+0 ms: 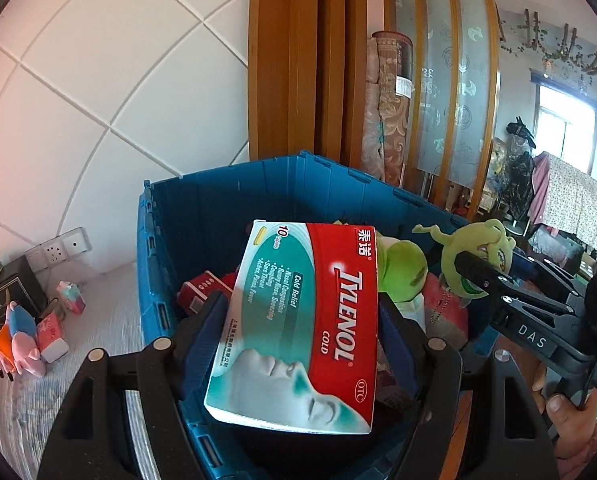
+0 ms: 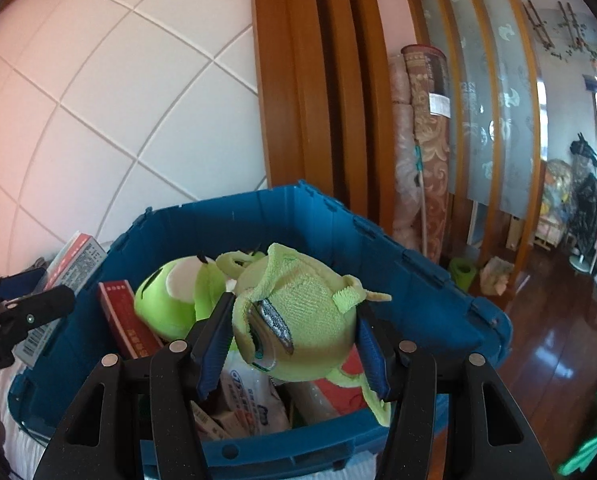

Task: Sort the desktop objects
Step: 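Carry the Tylenol box and alien plush over the blue crate with both tools, then drop the Tylenol box and alien plush into the crate, opening both tools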

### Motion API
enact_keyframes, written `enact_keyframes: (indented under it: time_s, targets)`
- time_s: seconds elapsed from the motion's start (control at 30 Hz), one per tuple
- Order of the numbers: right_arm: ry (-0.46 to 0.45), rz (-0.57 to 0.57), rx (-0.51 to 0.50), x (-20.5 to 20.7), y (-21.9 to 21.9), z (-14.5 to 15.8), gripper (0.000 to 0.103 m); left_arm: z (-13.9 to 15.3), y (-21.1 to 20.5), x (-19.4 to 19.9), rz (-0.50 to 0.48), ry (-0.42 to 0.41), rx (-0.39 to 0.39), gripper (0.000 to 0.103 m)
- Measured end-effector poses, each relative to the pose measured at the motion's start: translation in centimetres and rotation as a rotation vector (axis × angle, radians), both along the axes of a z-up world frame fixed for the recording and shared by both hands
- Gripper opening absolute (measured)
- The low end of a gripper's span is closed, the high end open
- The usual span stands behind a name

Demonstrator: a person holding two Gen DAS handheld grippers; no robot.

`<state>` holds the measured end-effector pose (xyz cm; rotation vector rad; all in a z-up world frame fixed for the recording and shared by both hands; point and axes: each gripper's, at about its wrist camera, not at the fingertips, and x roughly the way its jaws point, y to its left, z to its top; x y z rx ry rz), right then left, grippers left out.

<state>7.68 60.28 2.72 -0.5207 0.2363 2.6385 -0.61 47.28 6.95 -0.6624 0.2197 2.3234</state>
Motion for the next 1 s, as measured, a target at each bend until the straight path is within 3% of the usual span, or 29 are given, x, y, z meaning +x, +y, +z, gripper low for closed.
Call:
enact_keyframes:
  time_s: [0.23, 0.73, 0.77, 0.83, 0.87, 1.0]
  targets:
    - [-0.022, 0.037, 0.005, -1.2, -0.1, -0.7, 0.056, -1.3, 1.2, -0.6, 0.01, -0.035, -0.044, 0.073]
    - [-0.092, 0.035, 0.034, -2.7, -0.3, -1.6, 0.06, -2.0, 0.9, -1.1, 0.022, -0.049, -0.047, 0.074]
    - [-0.095, 0.036, 0.03, -2.8, -0.3, -1.6, 0.063, -2.1, 0.9, -1.0, 0.023, -0.044, -0.05, 0.074]
    - [-0.095, 0.033, 0.023, -2.6, -0.2, -1.7, 0.093, -2.0, 0.8, -0.7, 0.021, -0.028, -0.048, 0.074]
    - [-0.094, 0.032, 0.023, -2.5, -0.2, -1.6, 0.099, -1.9, 0.6, -0.6, 0.023, -0.021, -0.042, 0.075]
    - [-0.086, 0.029, 0.04, -2.0, -0.5, -1.3, 0.103, -1.3, -0.2, -0.4, 0.036, 0.002, -0.018, 0.081]
